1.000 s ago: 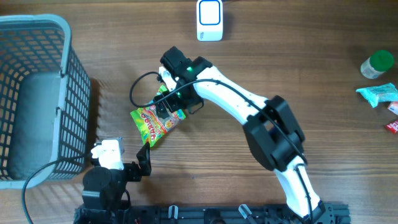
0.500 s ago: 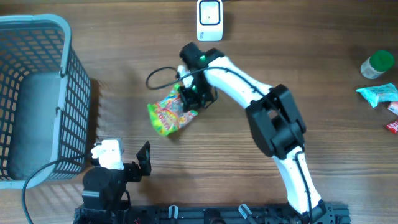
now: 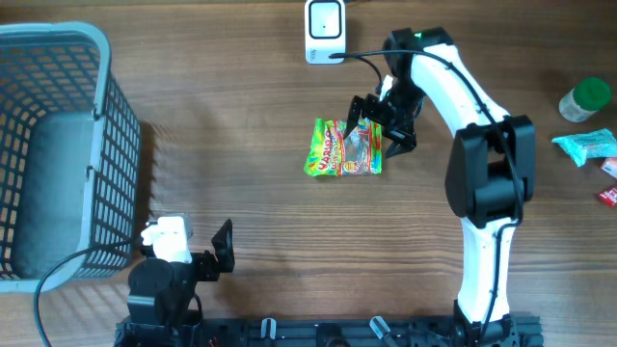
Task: Scan the item barcode
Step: 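Lift the Haribo bag with the right gripper and turn it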
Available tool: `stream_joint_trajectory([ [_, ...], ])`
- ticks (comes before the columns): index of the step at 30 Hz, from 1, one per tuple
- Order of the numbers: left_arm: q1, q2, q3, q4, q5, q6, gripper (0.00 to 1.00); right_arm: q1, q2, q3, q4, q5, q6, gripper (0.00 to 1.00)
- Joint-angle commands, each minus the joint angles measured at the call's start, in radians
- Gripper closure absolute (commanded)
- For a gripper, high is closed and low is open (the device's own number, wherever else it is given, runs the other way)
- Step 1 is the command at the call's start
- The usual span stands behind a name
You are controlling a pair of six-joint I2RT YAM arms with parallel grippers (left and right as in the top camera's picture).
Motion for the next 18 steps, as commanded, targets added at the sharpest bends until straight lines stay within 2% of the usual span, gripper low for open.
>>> stream_joint_trajectory([
  [1, -0.005, -0.008, -0.005, 0.002, 0.008, -0.005, 0.00, 0.011, -0.128, 0.019, -0.005, 0.180, -0.025, 0.00],
  [3, -0.006, -0.008, -0.005, 0.002, 0.008, -0.005, 0.00, 0.047, -0.176, 0.019, -0.001, 0.254, -0.102, 0.00],
  [7, -0.005, -0.008, -0.005, 0.002, 0.008, -0.005, 0.00, 0.212, -0.201, 0.007, 0.094, 0.419, -0.232, 0.00],
  [11, -0.006, -0.008, -0.005, 0.002, 0.008, -0.005, 0.00, 0.373, -0.200, -0.150, 0.321, 0.580, -0.283, 0.00],
  [15, -0.005, -0.008, -0.005, 0.002, 0.008, -0.005, 0.00, 0.451, -0.200, -0.285, 0.446, 0.608, -0.358, 0.00],
  [18, -0.005, -0.008, -0.005, 0.002, 0.008, -0.005, 0.00, 0.505, -0.200, -0.347, 0.513, 0.742, -0.392, 0.00],
])
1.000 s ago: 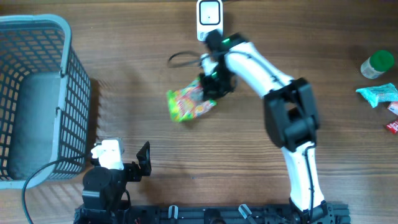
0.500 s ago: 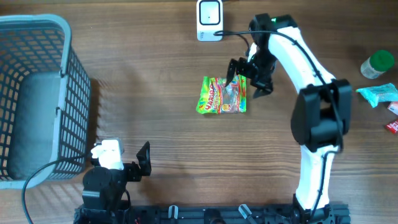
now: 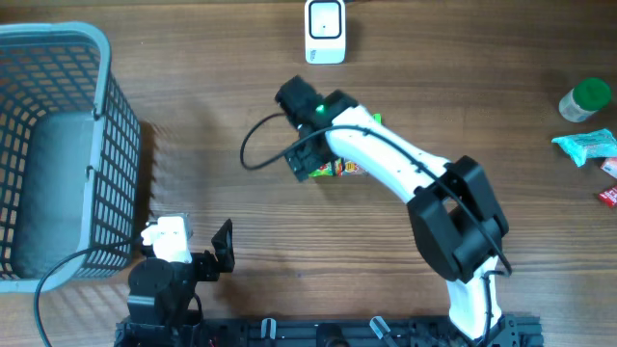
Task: Scan the item barcode
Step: 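Lift the Haribo bag with the right gripper and turn it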
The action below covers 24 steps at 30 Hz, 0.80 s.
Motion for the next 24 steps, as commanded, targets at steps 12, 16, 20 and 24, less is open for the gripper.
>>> stream_joint_trajectory([
  [12, -0.005, -0.008, -0.005, 0.003, 0.008, -0.005, 0.00, 0.066, 0.008, -0.224, 0.153, 0.309, -0.053, 0.00],
  [16, -0.006, -0.008, -0.005, 0.003, 0.008, -0.005, 0.00, 0.002, 0.008, -0.340, 0.284, 0.333, -0.057, 0.00],
  [20, -0.005, -0.008, -0.005, 0.003, 0.008, -0.005, 0.00, -0.102, 0.009, -0.439, 0.305, 0.130, -0.079, 0.50],
  [24, -0.006, -0.008, -0.005, 0.003, 0.008, -0.005, 0.00, -0.110, 0.008, -0.394, 0.243, -0.026, -0.016, 0.96],
])
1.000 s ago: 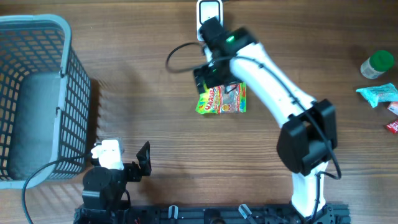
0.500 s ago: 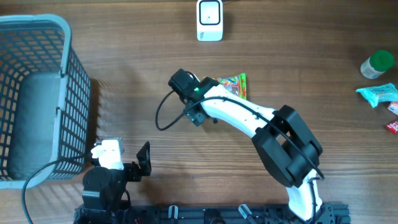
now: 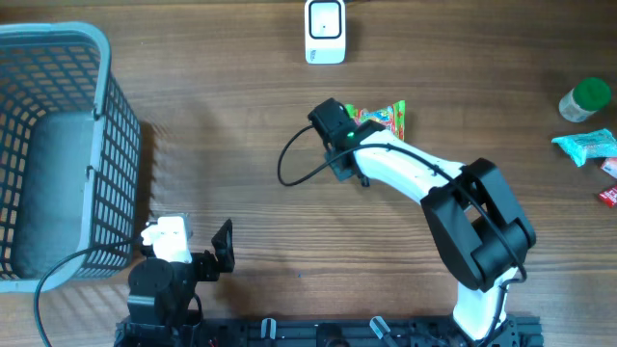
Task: Scan the item barcode
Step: 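Lift the Haribo bag with the right gripper and turn it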
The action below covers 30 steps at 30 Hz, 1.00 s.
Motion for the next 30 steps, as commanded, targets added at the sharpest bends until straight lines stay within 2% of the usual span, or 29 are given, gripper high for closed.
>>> stream_joint_trajectory([
  [1, -0.006, -0.008, -0.005, 0.002, 0.008, -0.005, 0.00, -0.008, 0.096, 0.009, -0.122, -0.274, 0.055, 0.96],
  [5, -0.005, -0.008, -0.005, 0.002, 0.008, -0.005, 0.00, -0.011, 0.025, 0.247, -0.376, -0.553, 0.061, 0.96],
  [8, -0.006, -0.008, -0.005, 0.002, 0.008, -0.005, 0.00, -0.021, -0.095, 0.402, -0.517, -0.790, 0.053, 0.96],
  [12, -0.005, -0.008, -0.005, 0.002, 0.008, -0.005, 0.00, -0.086, -0.185, 0.412, -0.556, -1.153, 0.023, 0.96],
  [14, -0.005, -0.008, -0.005, 0.002, 0.008, -0.005, 0.00, -0.121, -0.174, 0.372, -0.522, -1.349, -0.037, 0.96],
  [17, -0.006, -0.008, -0.005, 0.002, 0.008, -0.005, 0.00, -0.150, -0.138, 0.253, -0.421, -1.372, -0.030, 0.96],
  [22, -0.005, -0.008, -0.005, 0.002, 0.008, -0.005, 0.00, -0.210, -0.036, -0.014, -0.073, -1.756, -0.021, 0.96],
  [24, -0.006, -0.008, -0.005, 0.002, 0.008, -0.005, 0.00, -0.251, -0.001, -0.040, -0.056, -1.770, -0.031, 0.96],
  [30, -0.005, -0.008, -0.005, 0.002, 0.008, -0.005, 0.00, -0.403, -0.002, -0.040, -0.071, -1.631, -0.026, 0.96],
])
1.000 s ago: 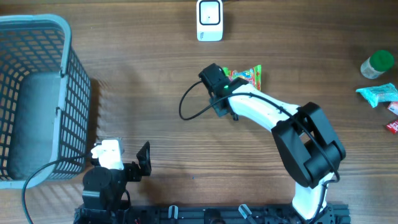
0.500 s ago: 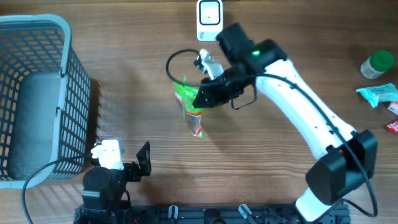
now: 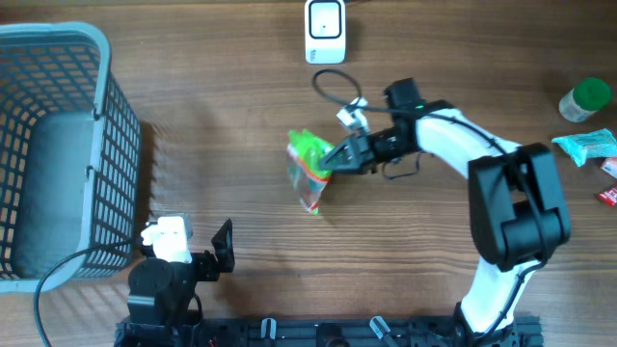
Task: Scan the item barcode
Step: 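Lift the Haribo bag with the right gripper and turn it, then hold the Haribo bag under the scanner with the right gripper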
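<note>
A green and orange candy bag (image 3: 308, 171) hangs tilted over the middle of the table, pinched at its right edge by my right gripper (image 3: 335, 157), which is shut on it. The white barcode scanner (image 3: 326, 31) stands at the table's far edge, apart from the bag. My left gripper (image 3: 224, 246) rests near the front edge by the basket, its jaws apart and nothing between them.
A grey-blue wire basket (image 3: 58, 145) fills the left side. At the far right lie a green-capped bottle (image 3: 585, 99), a teal packet (image 3: 588, 145) and a red item (image 3: 607, 197). A black cable (image 3: 333, 85) loops by the right wrist.
My right gripper, with the candy bag, has swung from behind the arm near the scanner to lower and further left. The bag now hangs edge-on. The left arm has not moved.
The candy bag lay flat mid-table with my right gripper at its right edge. Then the arm was over the bag, wrist turned left. A second ago the bag was up near the scanner. Now it is held lower, tilted, left of the gripper.
</note>
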Available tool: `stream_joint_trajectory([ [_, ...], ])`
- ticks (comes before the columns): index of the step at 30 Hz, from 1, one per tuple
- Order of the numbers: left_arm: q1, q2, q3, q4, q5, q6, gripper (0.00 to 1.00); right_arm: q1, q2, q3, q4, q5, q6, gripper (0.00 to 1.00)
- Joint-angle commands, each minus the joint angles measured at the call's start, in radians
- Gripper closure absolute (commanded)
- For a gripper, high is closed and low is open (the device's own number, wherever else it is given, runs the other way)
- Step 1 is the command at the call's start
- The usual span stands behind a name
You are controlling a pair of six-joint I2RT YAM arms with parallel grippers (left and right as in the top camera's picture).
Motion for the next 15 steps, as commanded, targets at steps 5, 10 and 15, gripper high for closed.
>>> stream_joint_trajectory([
  [5, -0.005, -0.008, -0.005, 0.002, 0.008, -0.005, 0.00, -0.057, 0.002, 0.006, -0.051, 0.241, -0.018, 0.96],
  [10, -0.005, -0.008, -0.005, 0.002, 0.008, -0.005, 0.00, -0.061, 0.001, 0.032, -0.051, 0.303, -0.001, 0.95],
  [15, -0.006, -0.008, -0.005, 0.002, 0.008, -0.005, 0.00, -0.097, -0.002, 0.103, -0.109, 0.558, 0.066, 0.95],
])
